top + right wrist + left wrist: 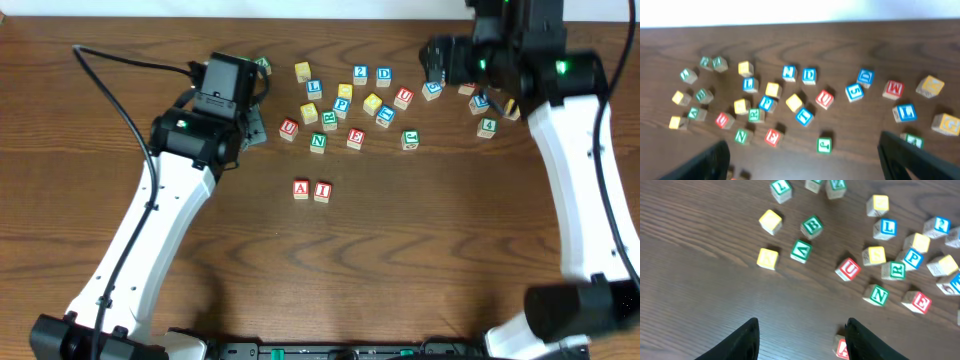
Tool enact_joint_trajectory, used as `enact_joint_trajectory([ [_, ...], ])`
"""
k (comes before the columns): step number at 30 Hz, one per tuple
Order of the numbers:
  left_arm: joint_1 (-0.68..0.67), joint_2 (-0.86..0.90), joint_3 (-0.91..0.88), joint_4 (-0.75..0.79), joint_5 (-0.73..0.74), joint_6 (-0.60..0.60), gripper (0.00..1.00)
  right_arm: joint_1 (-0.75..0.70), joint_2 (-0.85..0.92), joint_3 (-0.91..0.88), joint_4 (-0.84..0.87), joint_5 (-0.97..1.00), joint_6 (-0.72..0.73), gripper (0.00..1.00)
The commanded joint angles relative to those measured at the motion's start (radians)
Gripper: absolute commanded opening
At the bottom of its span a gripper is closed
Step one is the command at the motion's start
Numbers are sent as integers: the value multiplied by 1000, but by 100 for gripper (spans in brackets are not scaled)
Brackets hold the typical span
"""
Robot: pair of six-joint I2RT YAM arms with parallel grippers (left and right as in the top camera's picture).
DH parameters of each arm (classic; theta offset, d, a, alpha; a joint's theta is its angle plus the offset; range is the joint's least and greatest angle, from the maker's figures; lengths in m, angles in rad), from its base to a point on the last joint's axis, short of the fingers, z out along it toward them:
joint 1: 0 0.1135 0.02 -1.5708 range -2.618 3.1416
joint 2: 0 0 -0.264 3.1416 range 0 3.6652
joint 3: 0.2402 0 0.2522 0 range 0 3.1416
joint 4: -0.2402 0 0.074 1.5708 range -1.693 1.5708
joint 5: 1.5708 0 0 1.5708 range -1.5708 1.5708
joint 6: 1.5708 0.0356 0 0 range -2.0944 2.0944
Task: Spell out AI2
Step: 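Move the right gripper to the blue 2 block and grasp it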
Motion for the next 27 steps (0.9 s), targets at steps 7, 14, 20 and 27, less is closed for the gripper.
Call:
enact_joint_trajectory([
  [7, 31, -9, 9, -24, -8, 21, 55, 130, 358, 370, 26, 73, 82, 83],
  [14, 31, -9, 5, -64, -8, 21, 54, 214, 543, 376, 137, 218, 187, 72],
  [20, 31, -9, -3, -77, -8, 21, 55, 230, 620, 376, 171, 223, 219, 68],
  [27, 31, -9, -5, -77, -8, 21, 54, 238, 680, 374, 192, 237, 236, 65],
])
